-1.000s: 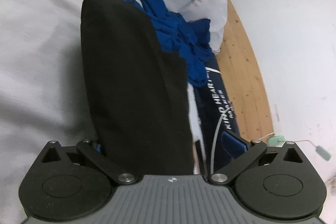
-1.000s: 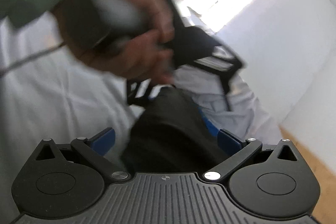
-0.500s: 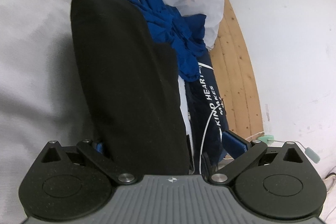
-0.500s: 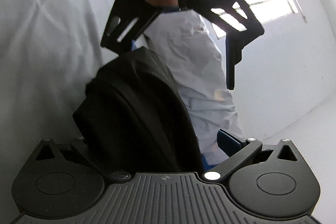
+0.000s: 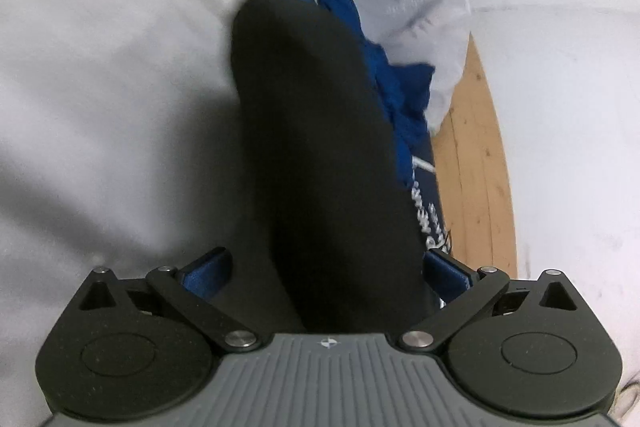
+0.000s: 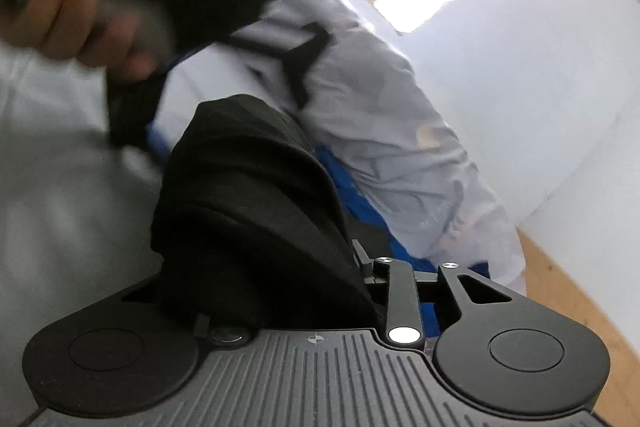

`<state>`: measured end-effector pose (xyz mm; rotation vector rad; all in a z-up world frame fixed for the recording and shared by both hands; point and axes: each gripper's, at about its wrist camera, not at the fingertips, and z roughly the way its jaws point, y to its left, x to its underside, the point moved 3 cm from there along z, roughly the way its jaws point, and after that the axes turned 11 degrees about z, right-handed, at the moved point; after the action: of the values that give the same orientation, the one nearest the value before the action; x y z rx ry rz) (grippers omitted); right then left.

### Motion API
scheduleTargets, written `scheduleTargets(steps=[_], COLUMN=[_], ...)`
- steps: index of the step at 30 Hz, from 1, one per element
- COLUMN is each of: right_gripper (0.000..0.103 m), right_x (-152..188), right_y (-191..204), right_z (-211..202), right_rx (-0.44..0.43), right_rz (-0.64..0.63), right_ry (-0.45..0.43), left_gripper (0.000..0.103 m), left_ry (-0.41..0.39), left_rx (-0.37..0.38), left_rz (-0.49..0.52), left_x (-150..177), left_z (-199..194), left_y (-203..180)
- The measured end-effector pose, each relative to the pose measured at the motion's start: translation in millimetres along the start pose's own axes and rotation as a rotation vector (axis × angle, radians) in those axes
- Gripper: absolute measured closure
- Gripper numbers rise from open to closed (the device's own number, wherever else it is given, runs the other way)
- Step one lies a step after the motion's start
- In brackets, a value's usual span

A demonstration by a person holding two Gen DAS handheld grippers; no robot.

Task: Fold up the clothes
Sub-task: 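Close the left gripper on the folded black shorts while the right gripper grasps beside it, then lift the folded shorts off the bed with both grippers and carry them away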

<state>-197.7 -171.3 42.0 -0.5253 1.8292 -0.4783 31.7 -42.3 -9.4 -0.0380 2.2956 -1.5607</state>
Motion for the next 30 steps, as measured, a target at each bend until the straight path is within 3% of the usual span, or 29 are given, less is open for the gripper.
scheduleTargets(steps=[3,6,7,9,10,13,21,30], right_gripper=[0.07,0.07,0.069,0.069,0.069,0.069,0.07,0.073], right_x=[-4,-14,-18,-18,-20,-21,-43,-88], right_y=[-12,-18,-18,-16,-18,-19,-15,14], right_z=[-16,-36,-40,-45,-46,-47,-47,-95], right_rx=[-0.018,-0.049,-0.056,-0.065,-0.064,-0.066,-0.067,-0.092], right_rz=[0.062,0.061,0.047,0.023,0.018,0.011,-0.044,-0.075], right_ry=[-0.024,-0.021,-0.018,-0.007,-0.004,-0.001,-0.06,-0.2], left_gripper=[0.0,0.001,0.015,0.032,0.047,0.055,0.066,0.068], left_ry=[-0.017,0.019,0.033,0.046,0.045,0.032,-0.039,-0.183], left_rx=[0.012,0.007,0.013,0.019,0.017,0.018,0.004,-0.04], left_rz=[0.007,0.036,0.043,0.032,0.026,0.016,0.096,0.252], left_x=[-5,-11,-13,-13,-12,-8,-11,-7], left_z=[8,24,29,35,37,35,3,-92], left_y=[-4,-9,-10,-9,-7,-4,-25,-68])
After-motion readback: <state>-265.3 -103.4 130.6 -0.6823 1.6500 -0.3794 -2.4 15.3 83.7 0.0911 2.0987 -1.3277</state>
